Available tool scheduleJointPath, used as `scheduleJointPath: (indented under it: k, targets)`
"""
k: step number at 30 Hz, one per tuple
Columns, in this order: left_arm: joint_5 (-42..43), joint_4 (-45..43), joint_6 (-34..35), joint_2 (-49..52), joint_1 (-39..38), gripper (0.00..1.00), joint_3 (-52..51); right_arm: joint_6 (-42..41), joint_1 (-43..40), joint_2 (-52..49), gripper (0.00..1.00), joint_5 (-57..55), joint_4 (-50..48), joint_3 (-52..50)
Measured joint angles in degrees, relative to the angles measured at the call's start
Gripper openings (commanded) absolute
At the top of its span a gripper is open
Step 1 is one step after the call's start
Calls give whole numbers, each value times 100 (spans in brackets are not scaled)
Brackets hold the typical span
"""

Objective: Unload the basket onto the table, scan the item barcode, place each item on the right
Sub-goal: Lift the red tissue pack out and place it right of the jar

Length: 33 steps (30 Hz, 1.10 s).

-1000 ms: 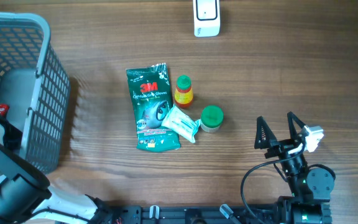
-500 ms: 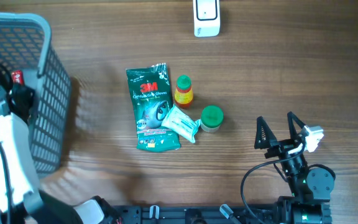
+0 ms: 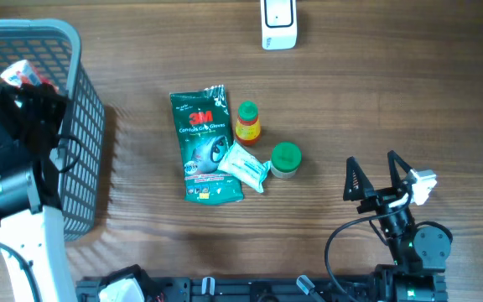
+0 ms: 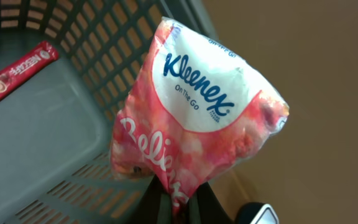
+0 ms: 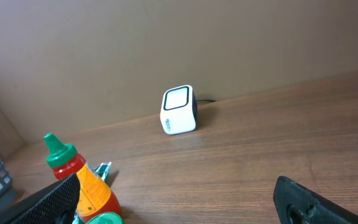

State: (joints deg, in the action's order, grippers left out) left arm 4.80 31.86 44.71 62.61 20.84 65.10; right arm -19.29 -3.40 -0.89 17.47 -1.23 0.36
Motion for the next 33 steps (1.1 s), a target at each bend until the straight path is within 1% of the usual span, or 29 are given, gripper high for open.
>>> scheduleJointPath:
  k: [7,12,14,16,18,19,22,24,25,27,29,33]
  targets:
    - [2,-177,26,-435,0,4,0,0,0,0,100,0,0,0]
    - [90,-608,46,-999,-2,4,0,0,0,0,100,0,0,0]
    - [238,-737,46,-1196,0,4,0,0,0,0,100,0,0,0]
    - [581,-835,-7,-1349,-11,4,0,0,0,0,100,0,0,0]
    - [1075,-831,-267,-1410,-120,4,4,0,0,0,100,0,0,0]
    - [1290,-686,-476,-1408,-249,4,22,0,0,0,100,0,0,0]
    - [1731,107,-1139,-1261,-909,4,50,0,0,0,100,2,2,0]
    - [1823,533,-1397,-1108,-1340,4,52,0,0,0,100,0,0,0]
    - [1919,776,-1615,-894,-1753,4,52,0,0,0,100,0,0,0]
    - [1873,1097,-1821,-686,-2269,4,55,0,0,0,100,0,-2,0]
    - [1547,1554,-1993,-352,-3215,4,52,0,0,0,100,0,-2,0]
    - [761,2033,-2044,424,-4688,4,42,0,0,0,100,0,0,0]
